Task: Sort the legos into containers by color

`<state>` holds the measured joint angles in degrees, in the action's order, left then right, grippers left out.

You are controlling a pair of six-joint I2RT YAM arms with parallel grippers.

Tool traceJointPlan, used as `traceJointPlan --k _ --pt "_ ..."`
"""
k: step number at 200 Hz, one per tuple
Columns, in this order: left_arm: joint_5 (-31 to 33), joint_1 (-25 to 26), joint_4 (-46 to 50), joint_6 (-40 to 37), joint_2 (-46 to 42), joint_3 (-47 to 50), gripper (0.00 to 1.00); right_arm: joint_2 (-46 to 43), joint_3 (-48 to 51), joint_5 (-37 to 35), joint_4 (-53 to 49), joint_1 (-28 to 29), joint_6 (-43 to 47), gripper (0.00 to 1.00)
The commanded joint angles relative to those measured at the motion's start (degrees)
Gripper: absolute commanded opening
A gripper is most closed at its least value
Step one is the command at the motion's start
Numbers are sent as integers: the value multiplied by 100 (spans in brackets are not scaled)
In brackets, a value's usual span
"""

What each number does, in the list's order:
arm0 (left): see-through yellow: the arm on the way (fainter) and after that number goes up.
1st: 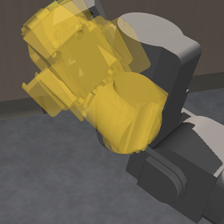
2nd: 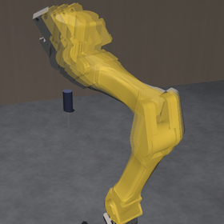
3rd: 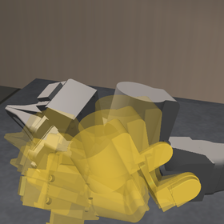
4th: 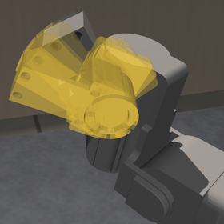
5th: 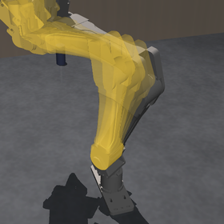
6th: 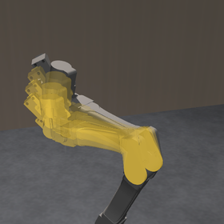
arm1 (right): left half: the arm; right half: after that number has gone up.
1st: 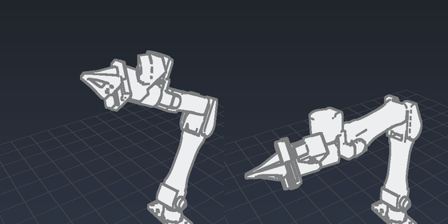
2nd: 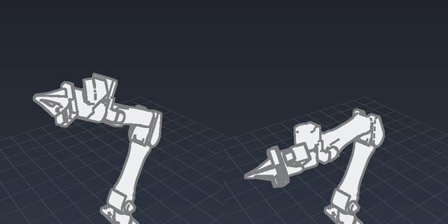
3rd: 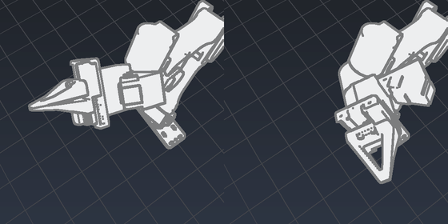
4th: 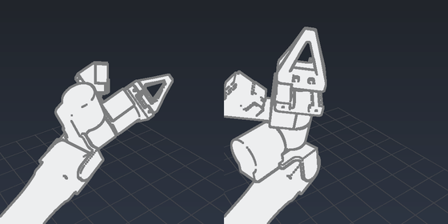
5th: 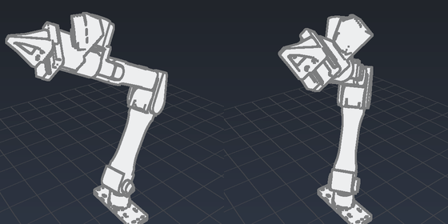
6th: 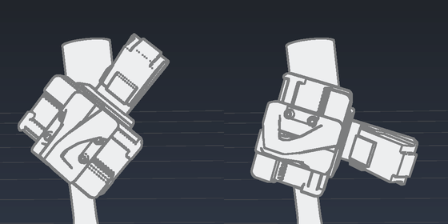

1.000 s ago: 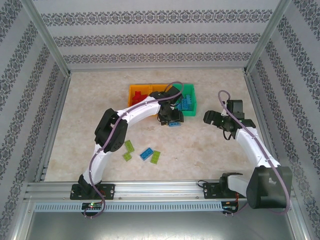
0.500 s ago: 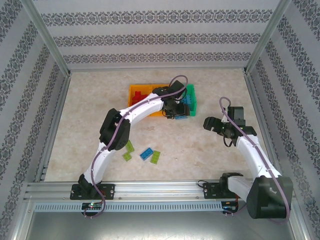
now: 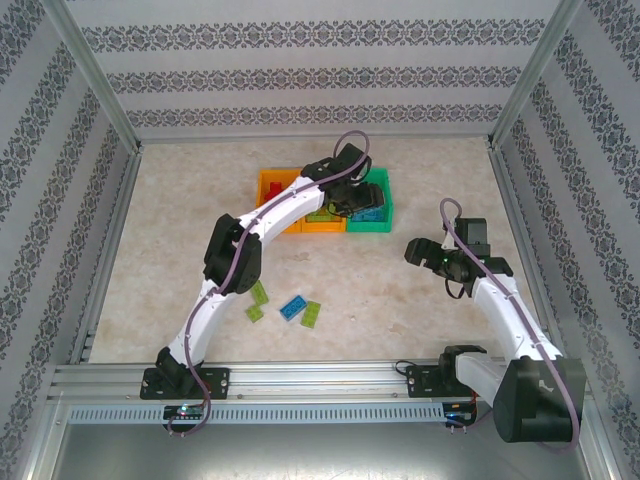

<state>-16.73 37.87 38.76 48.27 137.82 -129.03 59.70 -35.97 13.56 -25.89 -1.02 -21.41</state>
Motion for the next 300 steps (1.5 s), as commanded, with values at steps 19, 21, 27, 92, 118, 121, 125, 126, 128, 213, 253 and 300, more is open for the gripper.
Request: traceJointPlan --k 19,21,27,92,118,121,125,126,128,213,253,300 --pt "174 -86 -606 193 249 -255 58 -98 90 114 13 -39 -157 91" --pt "167 -86 -624 192 257 -254 59 -94 92 119 18 -43 -161 91" --pt "162 -87 -663 205 267 -266 61 -104 98 125 22 -39 -163 91" --pt "315 -78 -607 165 193 -283 100 -120 134 140 67 -43 -189 91" --pt "354 -43 -615 152 96 -270 100 -168 118 184 49 -30 -212 91" --pt "347 -35 -616 144 86 -265 100 -171 121 184 49 -30 -214 91" --pt "346 -26 -616 139 64 -271 100 -193 125 188 50 -30 -215 91" --pt "350 -21 -616 139 58 -271 100 -194 125 185 58 -26 -219 91" --pt "354 -13 -616 137 45 -271 100 -200 131 185 58 -23 -222 91" --pt "318 214 -797 -308 -1333 646 100 -685 126 388 524 1291 466 90" --pt "984 5 -1102 -955 -2744 2524 99 -456 25 220 853 3012 1284 90" --pt "969 -892 -1836 -514 -4285 4921 99 1318 -1132 -414 111 4579 2021 91"
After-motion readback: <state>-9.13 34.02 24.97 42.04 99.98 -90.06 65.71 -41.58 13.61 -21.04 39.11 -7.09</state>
